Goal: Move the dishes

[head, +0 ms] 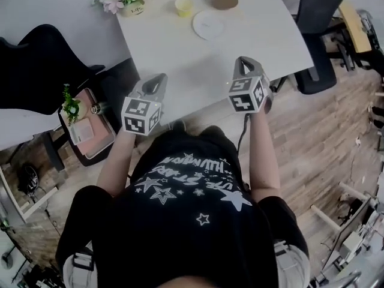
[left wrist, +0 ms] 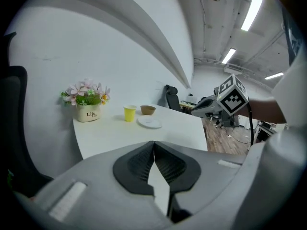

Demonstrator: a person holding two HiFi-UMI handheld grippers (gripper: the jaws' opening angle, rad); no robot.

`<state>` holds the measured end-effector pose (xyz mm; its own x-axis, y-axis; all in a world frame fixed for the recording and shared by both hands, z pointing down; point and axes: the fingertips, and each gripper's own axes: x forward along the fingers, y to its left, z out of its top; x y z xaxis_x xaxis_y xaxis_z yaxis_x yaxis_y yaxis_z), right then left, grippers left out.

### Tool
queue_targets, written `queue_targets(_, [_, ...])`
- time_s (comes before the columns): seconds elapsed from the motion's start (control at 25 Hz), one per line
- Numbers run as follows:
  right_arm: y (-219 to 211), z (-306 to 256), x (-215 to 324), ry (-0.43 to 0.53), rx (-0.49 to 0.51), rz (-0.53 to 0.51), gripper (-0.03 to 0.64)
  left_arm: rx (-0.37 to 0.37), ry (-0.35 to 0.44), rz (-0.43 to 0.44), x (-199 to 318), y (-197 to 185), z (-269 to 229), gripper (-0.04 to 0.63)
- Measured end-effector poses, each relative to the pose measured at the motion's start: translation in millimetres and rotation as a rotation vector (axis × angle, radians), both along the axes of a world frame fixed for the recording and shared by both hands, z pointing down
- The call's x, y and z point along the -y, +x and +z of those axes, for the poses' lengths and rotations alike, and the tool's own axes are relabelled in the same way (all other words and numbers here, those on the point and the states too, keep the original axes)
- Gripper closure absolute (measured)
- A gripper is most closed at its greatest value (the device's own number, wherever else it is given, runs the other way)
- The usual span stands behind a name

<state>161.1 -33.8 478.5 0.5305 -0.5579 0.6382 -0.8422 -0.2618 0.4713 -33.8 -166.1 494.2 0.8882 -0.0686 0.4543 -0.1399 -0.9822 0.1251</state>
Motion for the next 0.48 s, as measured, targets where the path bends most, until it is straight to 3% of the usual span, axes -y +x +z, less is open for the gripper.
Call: queue_targets(0.48, [-38.4, -2.5, -79.2, 0.071, 0.063, 0.128, 0.612, 0.012, 0.014, 0.154, -71.9, 12.9, -10.7, 0.583])
